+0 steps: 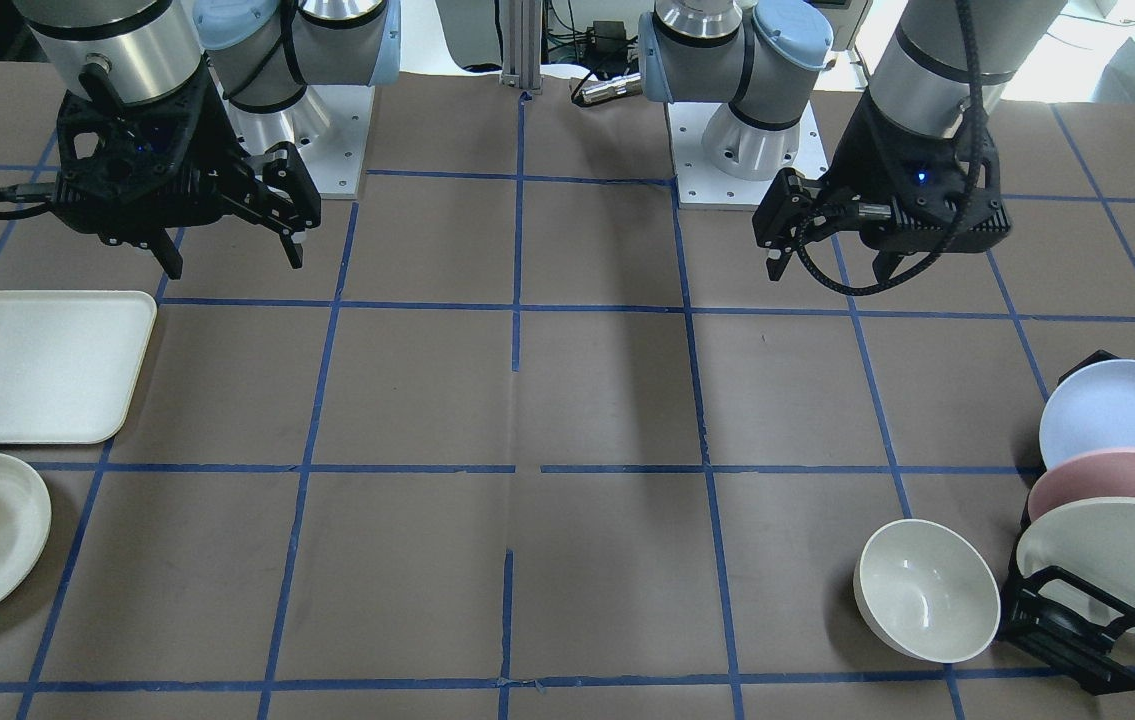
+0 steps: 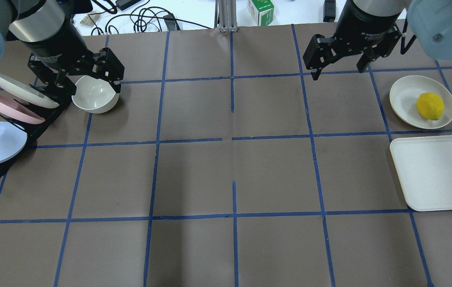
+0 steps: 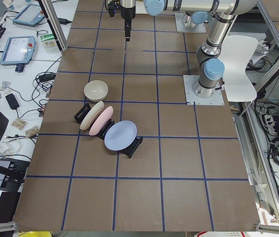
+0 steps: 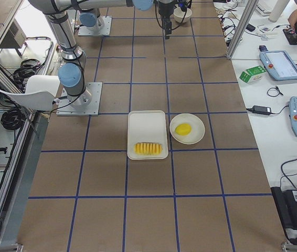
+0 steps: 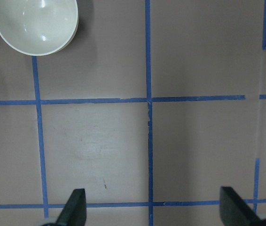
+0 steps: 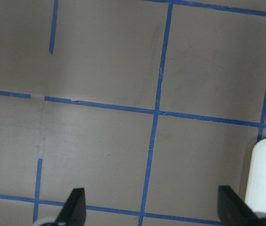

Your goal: Place bowl and put lemon in it

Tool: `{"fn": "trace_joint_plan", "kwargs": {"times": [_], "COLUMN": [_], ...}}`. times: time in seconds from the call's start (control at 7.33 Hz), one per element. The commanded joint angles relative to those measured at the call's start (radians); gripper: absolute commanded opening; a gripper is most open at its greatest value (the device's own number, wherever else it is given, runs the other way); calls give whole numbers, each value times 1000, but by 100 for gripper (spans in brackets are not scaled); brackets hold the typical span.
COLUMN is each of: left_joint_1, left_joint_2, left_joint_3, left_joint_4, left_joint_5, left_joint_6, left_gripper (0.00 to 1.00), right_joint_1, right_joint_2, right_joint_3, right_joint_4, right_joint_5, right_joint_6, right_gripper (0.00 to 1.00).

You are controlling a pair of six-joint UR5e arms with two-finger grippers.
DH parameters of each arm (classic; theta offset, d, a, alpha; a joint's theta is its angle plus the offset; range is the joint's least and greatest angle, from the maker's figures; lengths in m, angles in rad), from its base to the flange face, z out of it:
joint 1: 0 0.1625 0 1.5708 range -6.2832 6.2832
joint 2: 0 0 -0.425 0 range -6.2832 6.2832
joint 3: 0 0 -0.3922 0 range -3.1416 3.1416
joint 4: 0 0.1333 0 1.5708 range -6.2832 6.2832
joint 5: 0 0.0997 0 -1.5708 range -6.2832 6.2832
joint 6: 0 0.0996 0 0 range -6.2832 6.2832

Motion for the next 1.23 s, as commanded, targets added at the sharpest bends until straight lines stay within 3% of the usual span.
{"fn": "trace_joint_plan", "kwargs": {"times": [0.0, 0.27, 0.41, 0.68, 0.95, 1.09], "left_joint_1": [12, 51, 142, 300, 312, 312], "left_joint_2": [8, -6, -63, -215, -417, -493], "left_joint_3": [3, 27, 24, 42, 68, 120], "left_joint_4": [0, 0, 12, 153, 314, 362], "left_joint_5": [-3, -3, -11, -85, -87, -77], "left_joint_6": [68, 93, 169, 347, 407, 411], "left_gripper": [100, 100, 100, 100, 100, 100], "right_joint_1": [0, -21, -93, -298, -420, -454], "right_joint_2": [2, 14, 24, 50, 114, 167], "right_joint_3": [0, -9, -12, -28, -31, -31], "right_joint_4": [-7, -10, -10, 1, -28, -116], "right_joint_5": [-2, -2, 3, 2, -11, -14], "right_joint_6": [-5, -18, -58, -179, -361, -461], "right_gripper": [100, 100, 100, 100, 98, 100]}}
